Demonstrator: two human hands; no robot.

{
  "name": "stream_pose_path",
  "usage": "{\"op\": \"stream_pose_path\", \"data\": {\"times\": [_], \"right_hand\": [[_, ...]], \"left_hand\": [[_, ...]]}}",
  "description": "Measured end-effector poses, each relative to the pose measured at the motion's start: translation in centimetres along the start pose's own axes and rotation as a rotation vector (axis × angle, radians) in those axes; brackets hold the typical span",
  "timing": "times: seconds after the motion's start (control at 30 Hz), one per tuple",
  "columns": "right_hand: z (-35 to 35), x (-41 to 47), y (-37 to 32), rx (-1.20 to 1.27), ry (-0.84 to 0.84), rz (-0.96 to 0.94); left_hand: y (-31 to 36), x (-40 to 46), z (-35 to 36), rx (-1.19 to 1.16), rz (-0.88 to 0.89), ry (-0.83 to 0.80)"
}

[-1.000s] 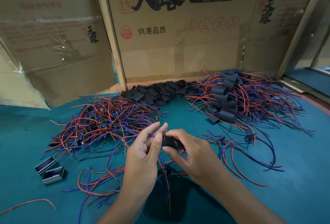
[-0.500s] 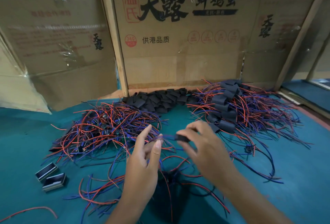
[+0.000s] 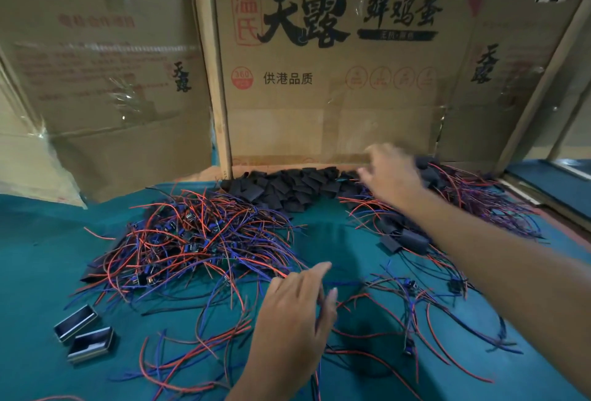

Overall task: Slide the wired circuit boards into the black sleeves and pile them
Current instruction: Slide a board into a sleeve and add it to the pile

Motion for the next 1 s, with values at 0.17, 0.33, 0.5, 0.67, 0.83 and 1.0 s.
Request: {"op": "stream_pose_path", "data": {"times": [0.17, 0.33, 0.5, 0.67, 0.83, 1.0], "right_hand": [[8.1, -2.8, -10.5, 0.168, -0.311, -0.159], [11.9, -1.5, -14.0, 0.174, -0.397, -0.176], [14.2, -2.1, -14.9, 0.255, -0.524, -0.032], [14.5, -3.3, -14.6, 0.274, -0.646, 0.038], [10.3, -5.6, -12.1, 0.643, -0.608, 0.271], [3.8, -11.8, -9.0, 1.212, -0.515, 0.517]], "left_hand": [[-0.9, -0.4, 0.2, 0.114, 0.074, 0.065], [-1.9, -0.5, 0.8, 0.15, 0.029, 0.059], [-2.2, -0.9, 1.4, 0.136, 0.017, 0.044], [-2.3, -1.2, 1.9, 0.135, 0.004, -0.012], [-2.5, -0.9, 1.5, 0.106, -0.063, -0.024], [-2.2, -0.6, 0.9, 0.083, -0.213, -0.043]]}}
Point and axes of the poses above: each hand's wrist, its own x-axis towards the middle knuckle, its own z-axis out of the palm, y = z × x, the point moved 6 cm from there along x, towards the middle knuckle, and after that the axes turned 12 degrees about y, right-handed, at the moved point
